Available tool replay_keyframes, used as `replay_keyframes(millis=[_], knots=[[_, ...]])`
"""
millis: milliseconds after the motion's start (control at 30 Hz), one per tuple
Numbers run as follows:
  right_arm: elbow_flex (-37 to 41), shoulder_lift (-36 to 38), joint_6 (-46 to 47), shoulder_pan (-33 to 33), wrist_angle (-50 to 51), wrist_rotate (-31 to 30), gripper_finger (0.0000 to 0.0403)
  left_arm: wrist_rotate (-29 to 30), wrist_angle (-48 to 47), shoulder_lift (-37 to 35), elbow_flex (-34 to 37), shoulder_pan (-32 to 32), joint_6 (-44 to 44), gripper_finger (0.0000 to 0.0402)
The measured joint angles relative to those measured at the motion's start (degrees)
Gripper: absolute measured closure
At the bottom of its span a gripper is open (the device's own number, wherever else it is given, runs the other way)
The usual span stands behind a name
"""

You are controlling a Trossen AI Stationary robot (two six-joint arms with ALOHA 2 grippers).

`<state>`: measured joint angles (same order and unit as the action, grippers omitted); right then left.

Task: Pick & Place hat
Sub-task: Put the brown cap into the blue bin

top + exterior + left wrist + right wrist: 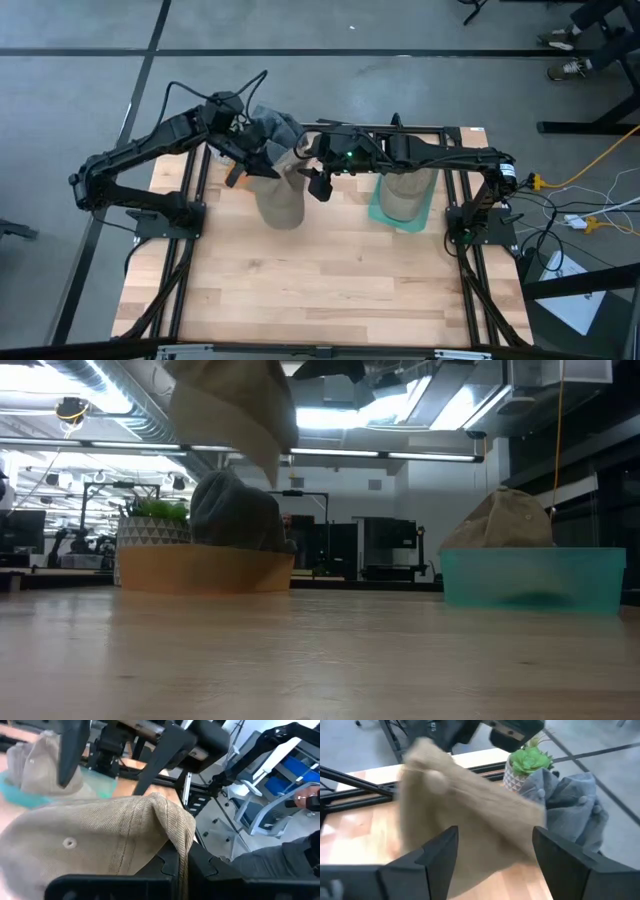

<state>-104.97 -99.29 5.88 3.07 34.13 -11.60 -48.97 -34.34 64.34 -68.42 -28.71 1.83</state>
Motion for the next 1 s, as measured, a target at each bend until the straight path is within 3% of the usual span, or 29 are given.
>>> replay_keyframes(millis=[200,333,467,600,700,1000], knots=[[0.0,0.0,-5.0,0.1,0.0,-0.4,0.0150,0.2,4.9,0.0,0.0,0.1,0.0,0.0396],[0.0,0.0,-7.7,0.1,0.0,1.8,0.0176,0.2,8.8,0.0,0.0,0.2,1.7,0.0397],[0.0,0.0,-7.8,0.1,0.0,3.4,0.0249,-0.3,9.2,0.0,0.0,0.2,1.9,0.0397],[0.0,0.0,-7.8,0.1,-0.1,5.3,0.0364,-4.7,8.9,0.0,0.0,0.2,3.1,0.0395],[0.0,0.1,-7.9,0.1,-0.1,7.7,0.0390,-9.5,8.8,0.0,0.0,0.0,3.1,0.0397],[0.0,2.8,-6.1,0.1,-2.6,30.0,0.0399,-26.3,8.8,0.1,0.0,-2.9,6.4,0.0397]])
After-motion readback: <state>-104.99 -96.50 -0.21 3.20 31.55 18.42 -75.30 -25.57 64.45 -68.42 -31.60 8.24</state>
